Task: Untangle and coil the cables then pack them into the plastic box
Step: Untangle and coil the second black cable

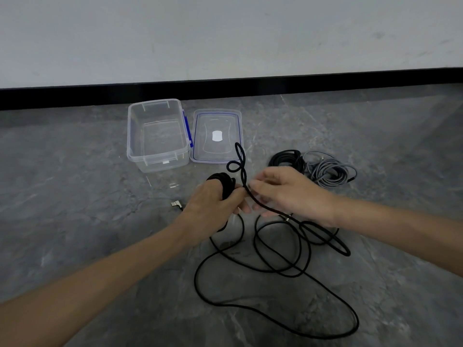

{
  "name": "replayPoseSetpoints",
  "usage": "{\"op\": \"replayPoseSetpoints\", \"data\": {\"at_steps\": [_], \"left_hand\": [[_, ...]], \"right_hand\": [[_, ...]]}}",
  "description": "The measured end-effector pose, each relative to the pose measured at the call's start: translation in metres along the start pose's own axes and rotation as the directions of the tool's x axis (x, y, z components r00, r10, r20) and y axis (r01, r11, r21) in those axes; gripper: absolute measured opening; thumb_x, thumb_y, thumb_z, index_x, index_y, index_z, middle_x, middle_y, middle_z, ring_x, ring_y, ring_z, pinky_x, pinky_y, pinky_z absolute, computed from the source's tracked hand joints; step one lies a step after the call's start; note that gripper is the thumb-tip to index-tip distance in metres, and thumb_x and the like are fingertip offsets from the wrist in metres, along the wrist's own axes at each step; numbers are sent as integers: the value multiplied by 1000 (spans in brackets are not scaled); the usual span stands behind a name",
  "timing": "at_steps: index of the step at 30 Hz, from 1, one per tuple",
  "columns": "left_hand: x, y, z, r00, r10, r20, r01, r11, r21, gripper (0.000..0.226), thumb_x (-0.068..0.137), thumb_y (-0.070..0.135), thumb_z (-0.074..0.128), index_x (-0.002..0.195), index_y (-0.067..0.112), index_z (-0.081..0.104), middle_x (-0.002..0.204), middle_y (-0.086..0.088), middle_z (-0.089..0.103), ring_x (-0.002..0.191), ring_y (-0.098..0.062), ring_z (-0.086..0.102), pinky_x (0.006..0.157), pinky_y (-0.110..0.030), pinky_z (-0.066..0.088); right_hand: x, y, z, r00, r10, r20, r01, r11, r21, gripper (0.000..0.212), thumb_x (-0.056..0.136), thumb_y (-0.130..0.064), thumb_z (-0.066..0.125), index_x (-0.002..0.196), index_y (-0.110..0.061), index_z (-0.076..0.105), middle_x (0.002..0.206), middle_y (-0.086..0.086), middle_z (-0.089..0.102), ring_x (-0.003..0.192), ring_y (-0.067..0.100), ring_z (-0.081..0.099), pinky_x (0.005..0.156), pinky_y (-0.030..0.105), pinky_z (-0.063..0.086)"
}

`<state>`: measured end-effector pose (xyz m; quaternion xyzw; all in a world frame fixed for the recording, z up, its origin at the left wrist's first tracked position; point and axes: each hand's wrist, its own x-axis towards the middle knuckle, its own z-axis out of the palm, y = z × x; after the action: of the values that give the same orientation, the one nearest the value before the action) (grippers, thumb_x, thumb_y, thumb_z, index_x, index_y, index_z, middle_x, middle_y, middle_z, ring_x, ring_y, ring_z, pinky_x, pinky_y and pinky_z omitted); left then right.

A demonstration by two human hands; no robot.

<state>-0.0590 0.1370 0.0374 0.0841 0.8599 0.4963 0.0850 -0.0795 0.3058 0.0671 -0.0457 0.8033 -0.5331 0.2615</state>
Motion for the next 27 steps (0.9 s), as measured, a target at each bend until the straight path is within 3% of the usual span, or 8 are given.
{"op": "replayPoseSetpoints", "data": {"at_steps": [5, 10, 12, 14, 19, 21, 23, 27], "left_hand": [[-4, 9, 1, 998, -9, 61, 11, 999, -32, 32, 99, 23, 49, 76, 17, 70, 63, 18, 67, 62, 4, 59, 62, -6, 40], [-3, 12, -1, 995, -32, 98, 38, 998, -50, 26, 90, 34, 59, 79, 12, 67, 67, 7, 66, 66, -7, 59, 60, -16, 44], [-1, 10, 0, 998, -21, 55, 20, 1000, 16, 34, 80, 43, 69, 73, 12, 58, 61, 3, 52, 55, -8, 47, 52, -16, 39], [-2, 11, 0, 1000, -24, 9, 24, 1000, 13, 37, 77, 40, 74, 68, 15, 49, 58, 11, 42, 51, -3, 40, 46, -13, 34], [0, 19, -1, 997, -69, 44, 69, 998, 6, 29, 81, 20, 69, 63, 12, 47, 55, 2, 40, 48, -11, 36, 42, -19, 33], [-1, 20, -2, 996, -65, 67, 66, 998, -14, 22, 82, 15, 65, 64, 18, 54, 59, -7, 49, 53, -15, 45, 49, -20, 41], [-2, 19, -4, 994, -58, 87, 66, 993, -95, 18, 89, 11, 57, 75, 20, 63, 69, -3, 67, 71, -21, 63, 69, -26, 51], [2, 11, -6, 992, -126, 8, 123, 957, -261, 11, 91, 12, 60, 86, 20, 65, 79, 1, 70, 79, -18, 64, 81, -31, 48]], "right_hand": [[-1, -5, -5, 992, 12, 127, -38, 978, 204, 16, 97, -8, 54, 109, -8, 65, 95, 19, 68, 82, 21, 63, 83, 31, 51], [5, -5, -6, 997, 32, 71, -59, 907, 416, 17, 87, 2, 62, 103, 0, 64, 96, 13, 68, 85, 17, 65, 85, 24, 54], [5, -7, -7, 998, 38, 56, -60, 875, 481, 20, 83, 3, 66, 103, 1, 62, 96, 13, 70, 87, 18, 67, 79, 21, 56], [3, -9, -7, 998, 32, 59, -57, 874, 483, 22, 78, 1, 68, 99, -1, 61, 93, 12, 71, 86, 17, 68, 73, 18, 56], [2, -12, -12, 997, 6, 80, -43, 882, 468, 28, 68, -9, 74, 92, -6, 59, 86, 9, 72, 77, 14, 69, 66, 19, 55], [2, -11, -15, 997, -5, 76, -29, 897, 440, 38, 68, -12, 74, 102, -9, 57, 80, 5, 70, 71, 10, 66, 65, 19, 54], [1, -9, -18, 997, -6, 79, -28, 908, 418, 36, 67, -15, 74, 98, -8, 57, 76, 1, 68, 68, 8, 63, 66, 19, 54], [0, -4, -23, 995, -10, 96, -32, 901, 432, 22, 70, -16, 71, 89, -10, 61, 93, 9, 71, 89, 20, 69, 76, 24, 57]]}}
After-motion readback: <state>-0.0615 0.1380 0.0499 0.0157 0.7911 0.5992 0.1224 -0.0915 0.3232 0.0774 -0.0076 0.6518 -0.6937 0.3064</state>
